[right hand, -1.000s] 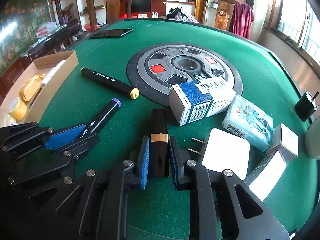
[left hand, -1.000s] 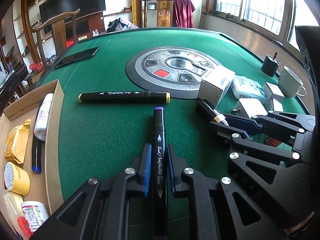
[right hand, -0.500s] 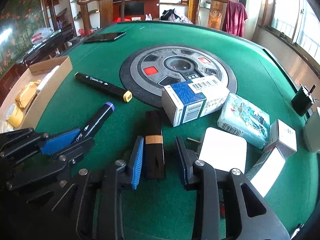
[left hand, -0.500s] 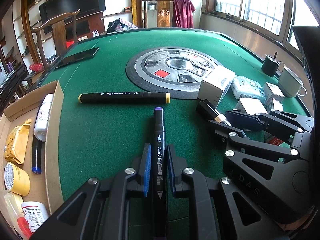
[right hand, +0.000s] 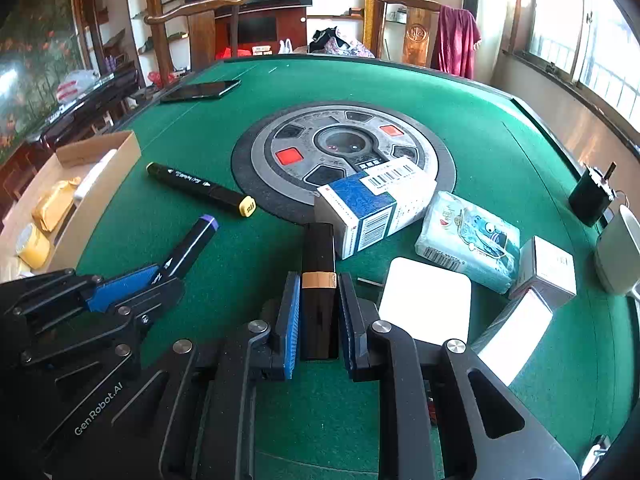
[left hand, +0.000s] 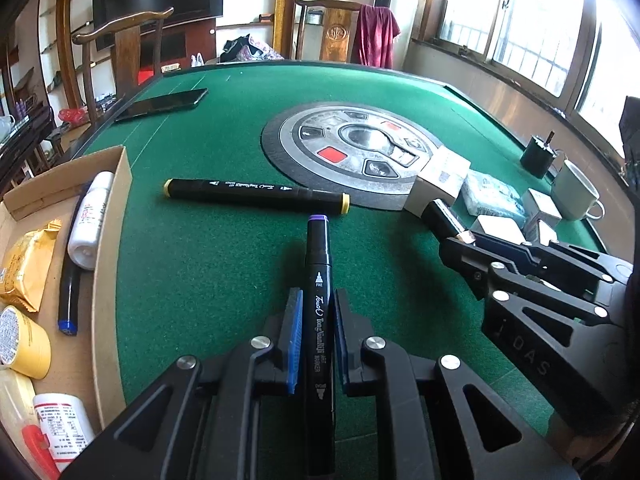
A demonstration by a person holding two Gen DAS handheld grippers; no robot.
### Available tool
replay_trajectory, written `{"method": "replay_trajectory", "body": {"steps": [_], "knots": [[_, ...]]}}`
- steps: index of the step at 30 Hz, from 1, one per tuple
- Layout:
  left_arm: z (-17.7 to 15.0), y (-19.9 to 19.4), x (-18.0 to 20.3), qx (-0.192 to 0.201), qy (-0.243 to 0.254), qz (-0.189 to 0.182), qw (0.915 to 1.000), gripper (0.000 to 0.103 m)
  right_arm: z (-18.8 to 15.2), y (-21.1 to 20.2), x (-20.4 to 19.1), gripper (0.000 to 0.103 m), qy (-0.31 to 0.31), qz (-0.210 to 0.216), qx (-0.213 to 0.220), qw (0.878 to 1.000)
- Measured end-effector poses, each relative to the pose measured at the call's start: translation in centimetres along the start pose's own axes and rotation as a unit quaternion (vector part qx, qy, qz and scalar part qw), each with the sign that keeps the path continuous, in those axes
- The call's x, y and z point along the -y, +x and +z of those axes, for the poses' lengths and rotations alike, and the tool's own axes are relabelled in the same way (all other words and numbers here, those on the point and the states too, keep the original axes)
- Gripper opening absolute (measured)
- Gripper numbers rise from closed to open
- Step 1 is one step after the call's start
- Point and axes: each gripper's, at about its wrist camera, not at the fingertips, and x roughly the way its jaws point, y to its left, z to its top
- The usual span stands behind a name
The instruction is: Organize objects
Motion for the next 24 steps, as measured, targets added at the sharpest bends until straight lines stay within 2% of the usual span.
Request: {"method": "replay_trajectory", "body": {"steps": [11, 20, 24], "knots": [[0.0, -5.5, -1.2, 0.058, -0.019, -0.031, 0.9977, 0.013, 0.1, -0.8, 0.4, 0.017, 0.012, 0.023, 0.020, 0.999], [0.0, -10.6, -3.7, 0.127, -0.041, -0.043, 0.9902, 0.013, 0.0, -3.7, -0.5, 0.017, 0.014, 0.040, 0.090, 0.995], [-0.1, -12.8, -4.8, 0.150, -0.047, -0.049, 0.9863, 0.013, -0.4, -4.9, -1.5, 0.017, 0.020, 0.051, 0.105, 0.993]]}}
